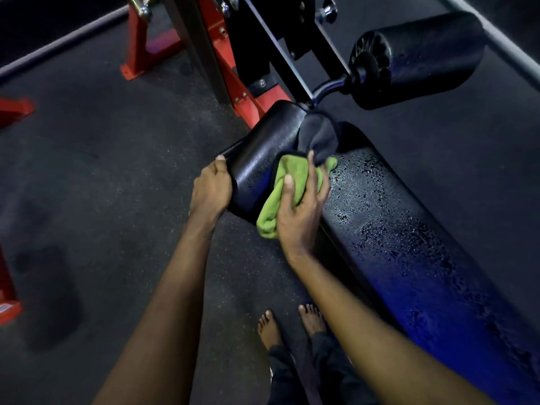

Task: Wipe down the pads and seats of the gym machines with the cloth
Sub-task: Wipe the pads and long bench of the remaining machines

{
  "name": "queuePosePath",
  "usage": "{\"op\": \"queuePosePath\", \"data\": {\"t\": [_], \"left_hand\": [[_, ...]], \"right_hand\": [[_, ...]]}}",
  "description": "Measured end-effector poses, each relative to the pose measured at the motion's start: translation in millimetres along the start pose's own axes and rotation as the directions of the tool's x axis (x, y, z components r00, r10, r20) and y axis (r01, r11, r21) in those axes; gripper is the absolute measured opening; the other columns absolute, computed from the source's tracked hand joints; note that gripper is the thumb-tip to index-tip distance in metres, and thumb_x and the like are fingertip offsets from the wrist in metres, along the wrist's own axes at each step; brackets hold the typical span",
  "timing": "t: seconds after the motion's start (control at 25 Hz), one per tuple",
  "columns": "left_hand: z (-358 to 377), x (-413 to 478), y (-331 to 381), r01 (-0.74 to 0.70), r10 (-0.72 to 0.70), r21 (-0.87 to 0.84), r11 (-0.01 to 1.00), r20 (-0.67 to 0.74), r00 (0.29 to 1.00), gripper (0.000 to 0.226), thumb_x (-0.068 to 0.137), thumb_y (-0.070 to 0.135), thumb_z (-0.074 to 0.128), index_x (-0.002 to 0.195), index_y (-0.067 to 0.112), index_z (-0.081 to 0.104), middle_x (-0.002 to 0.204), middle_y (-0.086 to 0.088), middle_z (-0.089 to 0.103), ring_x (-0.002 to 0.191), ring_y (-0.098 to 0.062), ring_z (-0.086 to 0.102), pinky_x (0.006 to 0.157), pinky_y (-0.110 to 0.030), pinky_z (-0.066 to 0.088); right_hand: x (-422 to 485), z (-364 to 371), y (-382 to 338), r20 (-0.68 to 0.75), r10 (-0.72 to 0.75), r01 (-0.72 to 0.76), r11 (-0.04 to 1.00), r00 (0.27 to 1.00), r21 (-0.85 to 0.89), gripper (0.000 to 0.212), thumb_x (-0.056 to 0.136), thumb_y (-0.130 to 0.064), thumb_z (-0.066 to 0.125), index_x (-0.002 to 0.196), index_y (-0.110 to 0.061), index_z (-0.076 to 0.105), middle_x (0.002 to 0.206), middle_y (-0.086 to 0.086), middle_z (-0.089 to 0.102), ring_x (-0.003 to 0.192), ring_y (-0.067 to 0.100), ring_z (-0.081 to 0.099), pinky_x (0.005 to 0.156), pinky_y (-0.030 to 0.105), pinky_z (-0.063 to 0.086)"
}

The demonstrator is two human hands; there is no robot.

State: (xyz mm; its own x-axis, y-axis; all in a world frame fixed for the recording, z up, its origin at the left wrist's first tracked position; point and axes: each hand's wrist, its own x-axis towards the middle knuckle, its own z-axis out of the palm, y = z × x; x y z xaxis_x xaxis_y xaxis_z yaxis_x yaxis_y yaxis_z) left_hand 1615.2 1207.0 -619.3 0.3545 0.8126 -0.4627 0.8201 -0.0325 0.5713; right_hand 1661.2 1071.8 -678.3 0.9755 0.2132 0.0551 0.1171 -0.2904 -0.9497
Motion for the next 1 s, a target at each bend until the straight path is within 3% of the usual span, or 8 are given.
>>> {"op": "queuePosePath", "data": {"t": [0.12, 0.32, 0.44, 0.56, 0.68, 0.76, 0.88, 1.0], "left_hand": [[1, 2, -2, 0.001, -0.001, -0.034, 0.999, -0.015, 1.0, 0.056, 0.107, 0.046, 0.025, 0.14, 0.011, 0.054, 0.145, -0.019, 0.051, 0.135, -0.035, 0.045, 0.108, -0.039, 0.032], [4, 7, -6, 0.015, -0.017, -0.076, 0.997, -0.025, 1.0, 0.056, 0.106, 0.046, 0.026, 0.136, 0.01, 0.057, 0.142, -0.017, 0.054, 0.131, -0.034, 0.049, 0.11, -0.04, 0.035], [4, 10, -7, 0.012, -0.015, -0.062, 0.998, -0.047, 0.999, 0.055, 0.106, 0.044, 0.027, 0.136, 0.008, 0.057, 0.142, -0.018, 0.054, 0.131, -0.035, 0.049, 0.108, -0.04, 0.035], [2, 20, -12, 0.045, -0.044, -0.075, 0.996, 0.006, 0.999, 0.056, 0.104, 0.046, 0.03, 0.129, 0.006, 0.061, 0.136, -0.017, 0.059, 0.124, -0.034, 0.054, 0.104, -0.04, 0.038], [-7, 30, -12, 0.097, -0.096, -0.03, 0.995, 0.048, 0.994, 0.06, 0.102, 0.05, 0.029, 0.13, 0.006, 0.06, 0.136, -0.018, 0.059, 0.123, -0.035, 0.055, 0.108, -0.045, 0.04], [-6, 22, -8, -0.071, 0.085, 0.141, 0.987, -0.092, 0.992, 0.054, 0.106, 0.043, 0.028, 0.127, 0.003, 0.059, 0.131, -0.022, 0.058, 0.12, -0.04, 0.055, 0.103, -0.047, 0.042], [19, -19, -4, -0.369, 0.434, 0.298, 0.88, -0.193, 0.88, 0.055, 0.106, 0.044, 0.028, 0.136, 0.003, 0.05, 0.133, -0.022, 0.054, 0.12, -0.038, 0.053, 0.103, -0.05, 0.042], [30, -22, -2, -0.321, 0.405, 0.348, 0.881, -0.203, 0.892, 0.065, 0.103, 0.053, 0.022, 0.141, 0.008, 0.049, 0.136, -0.021, 0.057, 0.124, -0.038, 0.052, 0.107, -0.05, 0.038]], "right_hand": [[-35, 4, -2, 0.085, 0.071, -0.071, 0.997, 0.994, -0.007, 0.059, 0.102, -0.029, 0.059, 0.157, -0.018, 0.039, 0.157, 0.021, 0.032, 0.147, 0.026, 0.034, 0.117, 0.013, 0.021], [18, 8, -5, -0.107, 0.128, -0.123, 0.991, 0.986, 0.054, 0.055, 0.102, -0.032, 0.058, 0.153, -0.019, 0.045, 0.149, 0.017, 0.044, 0.139, 0.027, 0.046, 0.115, 0.04, 0.039], [22, 9, -8, -0.131, 0.179, -0.168, 0.982, 0.975, 0.087, 0.057, 0.101, -0.037, 0.057, 0.153, -0.018, 0.044, 0.145, 0.013, 0.049, 0.134, 0.021, 0.05, 0.113, 0.033, 0.039], [-9, 7, 2, -0.018, 0.286, -0.279, 0.945, 0.958, 0.168, 0.058, 0.097, -0.042, 0.059, 0.148, -0.016, 0.052, 0.141, 0.007, 0.058, 0.129, 0.011, 0.054, 0.112, 0.026, 0.038], [-2, 0, 4, 0.035, 0.411, -0.404, 0.87, 0.911, 0.283, 0.034, 0.099, -0.035, 0.061, 0.128, -0.019, 0.068, 0.116, -0.006, 0.072, 0.106, 0.004, 0.066, 0.095, 0.025, 0.05], [23, 1, 2, -0.003, 0.525, -0.486, 0.79, 0.851, 0.375, 0.026, 0.099, -0.029, 0.061, 0.119, -0.016, 0.071, 0.104, -0.005, 0.074, 0.092, 0.009, 0.068, 0.087, 0.026, 0.053], [37, 6, 7, 0.054, 0.614, -0.564, 0.682, 0.787, 0.467, 0.039, 0.087, -0.042, 0.058, 0.117, -0.022, 0.071, 0.099, -0.003, 0.074, 0.093, 0.021, 0.07, 0.094, 0.046, 0.057], [20, 3, 9, 0.041, 0.507, -0.491, 0.807, 0.861, 0.328, 0.047, 0.088, -0.05, 0.056, 0.119, -0.018, 0.069, 0.109, 0.0, 0.073, 0.102, 0.021, 0.069, 0.095, 0.051, 0.054]]}}
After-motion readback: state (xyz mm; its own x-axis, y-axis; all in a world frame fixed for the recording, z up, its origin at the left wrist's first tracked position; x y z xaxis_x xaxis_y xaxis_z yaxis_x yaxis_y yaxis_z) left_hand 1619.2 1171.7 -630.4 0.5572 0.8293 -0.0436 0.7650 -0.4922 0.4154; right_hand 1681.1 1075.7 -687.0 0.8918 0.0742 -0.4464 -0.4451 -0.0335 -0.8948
